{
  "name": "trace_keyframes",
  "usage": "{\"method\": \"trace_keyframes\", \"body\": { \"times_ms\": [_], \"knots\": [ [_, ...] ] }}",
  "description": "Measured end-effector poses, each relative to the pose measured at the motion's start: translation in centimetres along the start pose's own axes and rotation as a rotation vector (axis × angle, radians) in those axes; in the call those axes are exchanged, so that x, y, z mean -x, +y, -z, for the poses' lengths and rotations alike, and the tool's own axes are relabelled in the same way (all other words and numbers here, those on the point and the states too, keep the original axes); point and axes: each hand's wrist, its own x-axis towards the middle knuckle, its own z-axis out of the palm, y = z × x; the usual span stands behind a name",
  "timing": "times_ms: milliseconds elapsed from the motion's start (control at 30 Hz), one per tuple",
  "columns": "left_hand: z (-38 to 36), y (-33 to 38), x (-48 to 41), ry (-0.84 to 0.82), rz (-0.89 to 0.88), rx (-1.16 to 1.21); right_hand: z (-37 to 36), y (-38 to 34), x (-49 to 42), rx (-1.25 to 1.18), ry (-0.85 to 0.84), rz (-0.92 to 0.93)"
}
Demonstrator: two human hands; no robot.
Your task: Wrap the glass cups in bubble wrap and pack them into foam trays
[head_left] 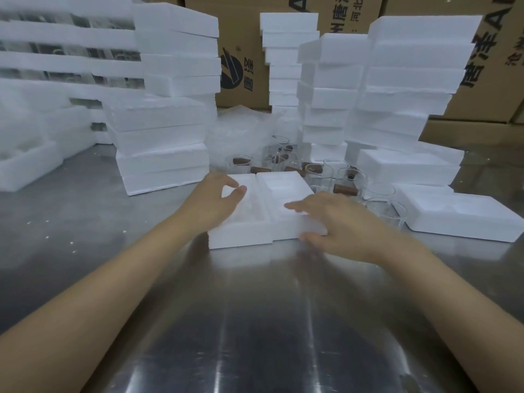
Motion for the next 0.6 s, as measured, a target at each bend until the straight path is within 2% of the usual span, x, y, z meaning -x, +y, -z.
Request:
{"method": "trace_keyframes", "body": {
  "times_ms": [67, 133, 200, 300, 400, 600],
  "knots": [
    [-0.1, 0.8, 0.7, 0.099, -0.074, -0.044, 1.2, 0.6, 0.2, -0.074, 0.132, -0.083],
    [0.2, 1.8, 1.4, 0.231, -0.198, -0.166, 2.4, 2.0, 0.4, 0.011, 0.236, -0.219],
    [0.5, 2.9, 2.2, 0.279, -0.351, -0.211, 3.0, 3.5, 0.8, 0.171, 0.175, -0.381],
    [0.1, 4.2, 3.2, 0.089, -0.533, -0.339, 2.6, 4.4, 1.0, 0.195, 0.03, -0.492],
    [-1.3, 4.5, 3.5, -0.074, -0.622, -0.53, 1.6, 4.5, 0.6, 0.207, 0.024, -0.487],
    [-1.4, 3.2, 2.8, -0.093, -0.659, -0.554, 2.0, 4.2, 0.7, 0.219, 0.094, -0.505]
  ]
}}
